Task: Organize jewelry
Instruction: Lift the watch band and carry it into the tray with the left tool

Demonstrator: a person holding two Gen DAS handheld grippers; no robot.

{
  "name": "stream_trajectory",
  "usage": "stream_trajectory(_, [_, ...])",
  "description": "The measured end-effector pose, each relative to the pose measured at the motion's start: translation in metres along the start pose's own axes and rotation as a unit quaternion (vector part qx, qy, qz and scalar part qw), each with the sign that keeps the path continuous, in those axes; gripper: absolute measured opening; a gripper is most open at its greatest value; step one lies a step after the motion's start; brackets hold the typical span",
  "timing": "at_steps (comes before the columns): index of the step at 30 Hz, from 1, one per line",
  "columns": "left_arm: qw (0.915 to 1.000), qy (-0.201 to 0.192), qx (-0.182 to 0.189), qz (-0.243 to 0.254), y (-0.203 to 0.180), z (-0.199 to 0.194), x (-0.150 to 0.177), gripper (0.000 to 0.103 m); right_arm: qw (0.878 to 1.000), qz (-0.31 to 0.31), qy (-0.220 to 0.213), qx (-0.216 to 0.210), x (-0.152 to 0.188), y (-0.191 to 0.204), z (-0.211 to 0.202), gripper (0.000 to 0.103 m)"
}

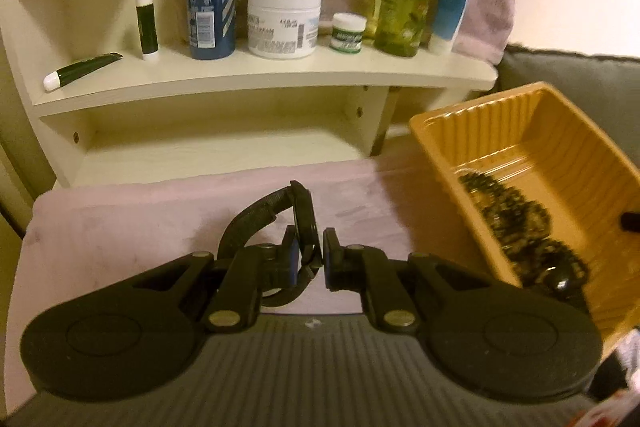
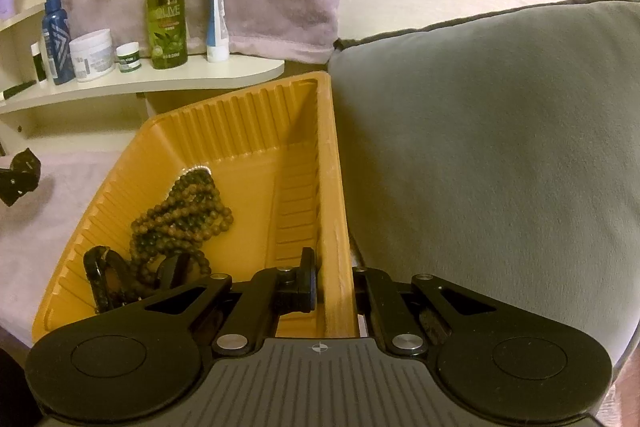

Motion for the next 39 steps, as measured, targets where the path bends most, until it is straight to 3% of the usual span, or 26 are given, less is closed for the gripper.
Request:
stream_trajectory(6, [0.9996, -0.015, 0.018, -0.018, -0.016, -0.013, -0.002, 0.011, 1.000, 0.003, -0.003, -0.003, -0.001, 0.000, -0.002, 0.006])
stream_trajectory(16, [0.9986, -0.020, 0.049, -0.003, -0.050, -0.018, -0.010, 0.011, 1.000, 0.007, -0.007, -0.005, -0.002, 0.001, -0.005, 0.006])
stream_trajectory(30, [0.9930, 0.006, 0.112, 0.039, -0.117, 0.011, -0.014, 0.011, 1.000, 0.013, -0.007, -0.012, -0.001, -0.001, -0.004, 0.006])
stream_trajectory(39, [0.9891, 0.033, 0.133, 0.055, -0.145, 0.036, -0.012, 0.011, 1.000, 0.016, -0.003, -0.018, -0.001, -0.005, 0.000, 0.006])
Point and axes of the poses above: each gripper's, at about its wrist camera, not at the fingertips, and z roughly the way its jaws point, y to its left, x to its underside, the point moved 5 cm from there along z, roughly the way its jaws point, and after that the axes turned 13 degrees about x, right-handed, at the moved point
